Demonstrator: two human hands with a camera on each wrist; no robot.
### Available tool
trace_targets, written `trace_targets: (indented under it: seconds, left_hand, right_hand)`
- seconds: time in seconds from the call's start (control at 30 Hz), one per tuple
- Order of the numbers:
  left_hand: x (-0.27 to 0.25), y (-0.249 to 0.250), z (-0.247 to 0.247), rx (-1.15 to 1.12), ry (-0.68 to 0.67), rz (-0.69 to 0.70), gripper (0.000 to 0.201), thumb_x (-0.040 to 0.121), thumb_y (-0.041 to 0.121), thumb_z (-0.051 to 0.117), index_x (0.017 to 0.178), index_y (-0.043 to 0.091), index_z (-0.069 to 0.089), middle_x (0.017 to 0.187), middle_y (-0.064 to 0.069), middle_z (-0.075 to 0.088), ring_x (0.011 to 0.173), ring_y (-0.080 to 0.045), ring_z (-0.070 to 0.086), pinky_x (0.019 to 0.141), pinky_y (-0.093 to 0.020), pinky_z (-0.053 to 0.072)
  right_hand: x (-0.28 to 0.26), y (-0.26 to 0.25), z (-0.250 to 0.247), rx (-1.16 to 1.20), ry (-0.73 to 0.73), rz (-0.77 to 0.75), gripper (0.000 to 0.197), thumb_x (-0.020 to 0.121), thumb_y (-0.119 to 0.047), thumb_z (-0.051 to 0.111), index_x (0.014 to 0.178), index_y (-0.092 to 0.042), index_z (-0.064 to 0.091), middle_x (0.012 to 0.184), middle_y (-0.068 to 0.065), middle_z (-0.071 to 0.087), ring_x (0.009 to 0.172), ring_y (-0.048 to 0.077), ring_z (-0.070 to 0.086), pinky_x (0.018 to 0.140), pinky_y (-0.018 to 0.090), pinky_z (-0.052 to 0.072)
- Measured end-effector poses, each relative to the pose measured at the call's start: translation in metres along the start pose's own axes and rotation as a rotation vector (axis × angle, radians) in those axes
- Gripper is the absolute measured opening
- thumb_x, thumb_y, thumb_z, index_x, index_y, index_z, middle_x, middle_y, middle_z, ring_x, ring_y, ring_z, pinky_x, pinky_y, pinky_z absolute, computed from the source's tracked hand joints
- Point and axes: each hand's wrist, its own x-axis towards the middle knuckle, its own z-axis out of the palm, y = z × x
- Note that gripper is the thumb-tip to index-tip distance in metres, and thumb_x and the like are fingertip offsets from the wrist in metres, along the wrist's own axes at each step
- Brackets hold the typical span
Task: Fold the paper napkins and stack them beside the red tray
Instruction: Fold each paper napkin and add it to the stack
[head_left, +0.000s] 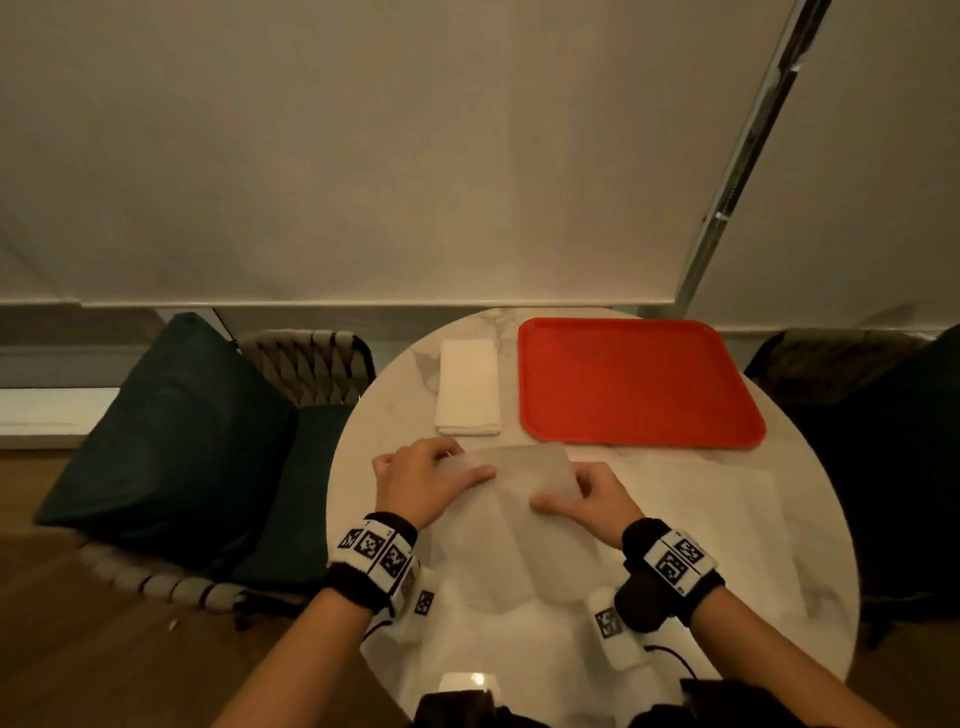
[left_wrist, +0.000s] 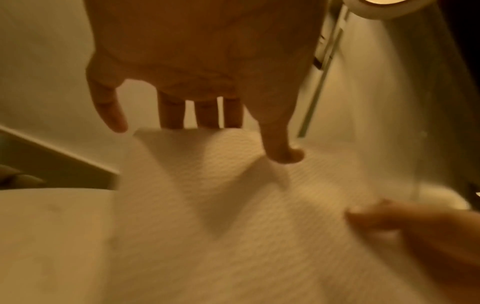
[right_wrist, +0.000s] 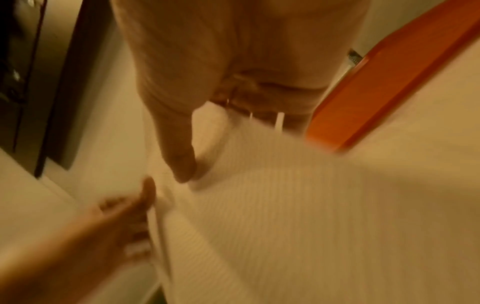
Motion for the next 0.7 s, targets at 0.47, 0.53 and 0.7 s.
trace_targets:
  seconds: [0.47,0.53,0.7]
  left_hand:
    - [0.03,0.031,-0.008,-1.045,-0.062,-0.045,0.007,0.086,0.014,0.071,0.089,0.008,0.072,0.088,-0.007,0.076,0.082,-0.021,0.072,0.071,-0.027,0.057]
    - [0.034,0.034,-0.008,-1.025,0.0,-0.002,0.007,0.087,0.015,0.069,0.092,0.012,0.072,0.089,-0.004,0.076,0.084,-0.021,0.072,0.071,-0.028,0.058]
    - [0.029,0.047,-0.007,-0.829,0.091,0.234,0.011,0.089,0.018,0.067,0.099,0.013,0.067,0.096,0.007,0.072,0.084,-0.008,0.07,0.074,-0.027,0.058]
  right_hand:
    - [0.051,-0.071,-0.044,0.248,0.329,-0.1,0.027,0.082,-0.033,0.072,0.104,-0.02,0.065,0.105,0.002,0.071,0.098,0.022,0.068,0.087,0.042,0.054]
    - [0.053,-0.074,-0.042,0.261,0.381,-0.105,0.023,0.082,-0.028,0.073,0.103,-0.019,0.065,0.105,0.003,0.07,0.099,0.023,0.067,0.087,0.04,0.054]
    - [0.048,-0.084,-0.019,0.253,0.387,-0.182,0.021,0.083,-0.024,0.072,0.102,-0.016,0.067,0.101,0.002,0.072,0.093,0.019,0.069,0.084,0.039,0.057]
